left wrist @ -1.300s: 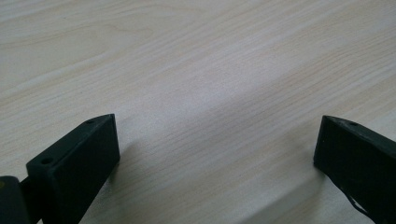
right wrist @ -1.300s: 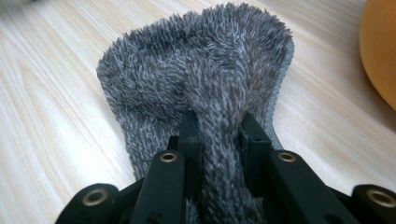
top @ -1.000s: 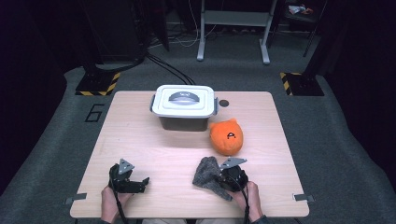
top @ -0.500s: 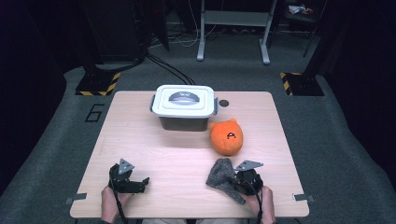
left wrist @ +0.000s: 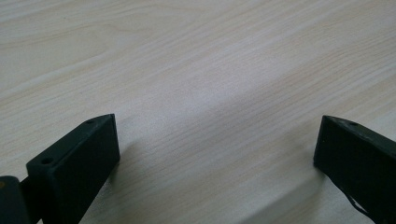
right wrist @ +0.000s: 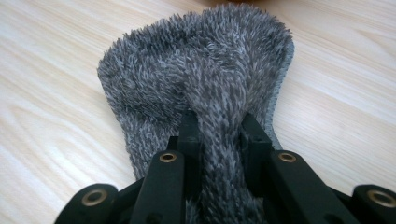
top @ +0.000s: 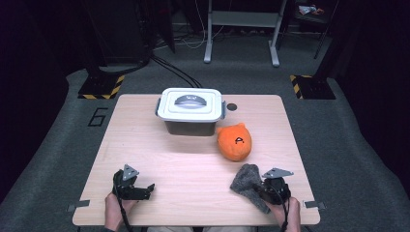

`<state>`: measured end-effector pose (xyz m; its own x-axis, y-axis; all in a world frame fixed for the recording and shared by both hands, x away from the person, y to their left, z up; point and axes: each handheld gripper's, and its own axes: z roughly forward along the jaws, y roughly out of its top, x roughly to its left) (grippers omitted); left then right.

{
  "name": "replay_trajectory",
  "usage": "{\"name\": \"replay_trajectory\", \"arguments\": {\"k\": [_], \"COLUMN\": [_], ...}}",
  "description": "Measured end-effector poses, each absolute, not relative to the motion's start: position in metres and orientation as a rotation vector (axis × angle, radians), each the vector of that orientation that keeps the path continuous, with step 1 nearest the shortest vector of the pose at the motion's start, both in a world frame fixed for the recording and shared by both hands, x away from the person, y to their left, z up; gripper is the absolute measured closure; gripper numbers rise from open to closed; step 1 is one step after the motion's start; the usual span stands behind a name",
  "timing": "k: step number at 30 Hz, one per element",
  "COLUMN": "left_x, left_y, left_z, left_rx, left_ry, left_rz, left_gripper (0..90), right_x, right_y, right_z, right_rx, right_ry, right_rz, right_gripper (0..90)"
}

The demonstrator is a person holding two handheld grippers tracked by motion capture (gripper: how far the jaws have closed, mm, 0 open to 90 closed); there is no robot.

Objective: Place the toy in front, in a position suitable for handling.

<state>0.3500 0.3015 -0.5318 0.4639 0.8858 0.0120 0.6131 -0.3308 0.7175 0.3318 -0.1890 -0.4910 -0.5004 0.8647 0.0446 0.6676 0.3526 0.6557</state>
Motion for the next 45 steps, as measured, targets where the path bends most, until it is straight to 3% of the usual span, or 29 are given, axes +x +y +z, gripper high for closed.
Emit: {"name": "replay_trajectory", "arguments": {"k": [12,45], "left_x": [0.35,0.35], "left_y": [0.302,0.302], "left_z": [-0.532,-0.532], "left_rx": [2.065,2.064], "left_ry": [1.242,1.241], "left_rz": [0.541,0.54], "left_gripper": [0.0,0.0], "right_x": [0.339,0.397], "right_y": [-0.229,-0.267], "right_z": [-0.491,-0.486], "right_rx": [1.493,1.695], "right_ry": [2.152,1.923], "right_rz": [0.862,0.745], "right_gripper": [74.4,72.1]}}
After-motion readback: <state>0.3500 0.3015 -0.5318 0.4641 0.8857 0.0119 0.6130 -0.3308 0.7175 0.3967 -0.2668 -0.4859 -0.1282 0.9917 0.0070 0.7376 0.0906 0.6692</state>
